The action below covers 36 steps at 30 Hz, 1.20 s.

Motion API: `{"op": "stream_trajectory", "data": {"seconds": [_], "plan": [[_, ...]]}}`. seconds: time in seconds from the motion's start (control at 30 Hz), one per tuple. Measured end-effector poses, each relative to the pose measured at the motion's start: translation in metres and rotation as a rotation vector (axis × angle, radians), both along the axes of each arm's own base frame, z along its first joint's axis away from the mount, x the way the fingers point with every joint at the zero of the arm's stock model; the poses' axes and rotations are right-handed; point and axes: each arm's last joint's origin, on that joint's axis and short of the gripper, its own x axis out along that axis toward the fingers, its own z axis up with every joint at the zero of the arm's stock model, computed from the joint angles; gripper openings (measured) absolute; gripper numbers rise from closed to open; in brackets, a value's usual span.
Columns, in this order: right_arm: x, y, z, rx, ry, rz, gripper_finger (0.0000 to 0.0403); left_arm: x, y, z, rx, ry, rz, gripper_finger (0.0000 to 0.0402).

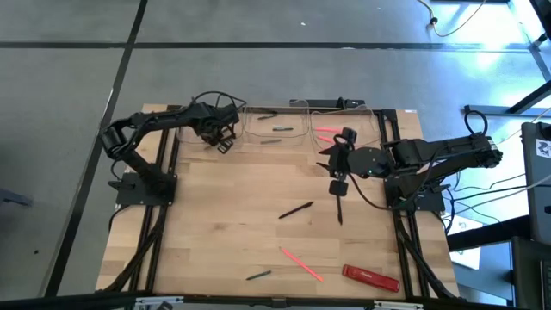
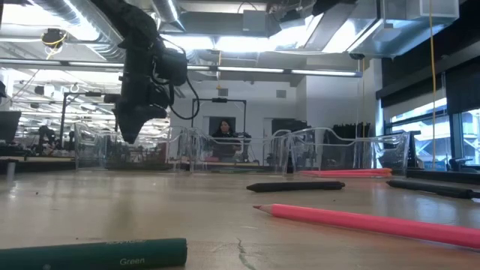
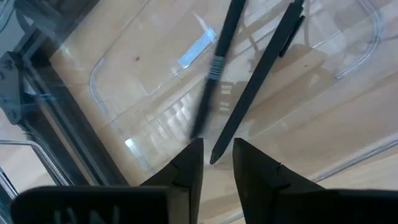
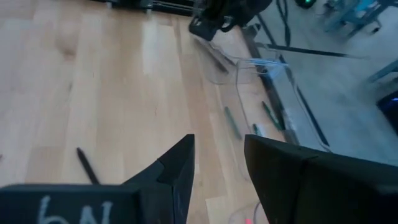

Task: Sort crayons/erasers/pens/pencils in bins
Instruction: Put the black pen into the left transparent bin

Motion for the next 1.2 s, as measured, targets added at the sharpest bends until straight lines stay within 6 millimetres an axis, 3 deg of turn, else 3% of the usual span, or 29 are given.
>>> {"op": "stream_trajectory", "data": {"seconds": [0.13, 0.3, 0.43, 0.6, 0.93, 1.2], "plan": [[-0.002, 0.0, -0.002, 0.012, 0.031, 0.012, 0.0142, -0.001, -0.002, 0.005, 0.016, -0.029, 0.033, 0.0082], [-0.006, -0.006, -0.009, 0.116, 0.079, -0.068, 0.0142, -0.005, -0.018, 0.03, 0.076, -0.124, 0.01, 0.0081], [-0.009, -0.009, -0.017, 0.176, 0.157, -0.029, 0.0142, -0.006, -0.044, 0.056, 0.132, -0.234, -0.082, 0.0083], [-0.009, -0.009, -0.028, 0.125, 0.234, 0.088, 0.0142, 0.002, -0.087, 0.077, 0.141, -0.385, -0.274, 0.0081], [-0.008, -0.006, -0.058, 0.119, 0.316, 0.196, 0.0142, 0.032, -0.173, 0.084, 0.059, -0.605, -0.686, 0.0081], [0.001, 0.0, -0.082, 0.157, 0.254, 0.378, 0.0142, 0.052, -0.201, 0.081, 0.053, -0.714, -0.783, 0.008]]}}
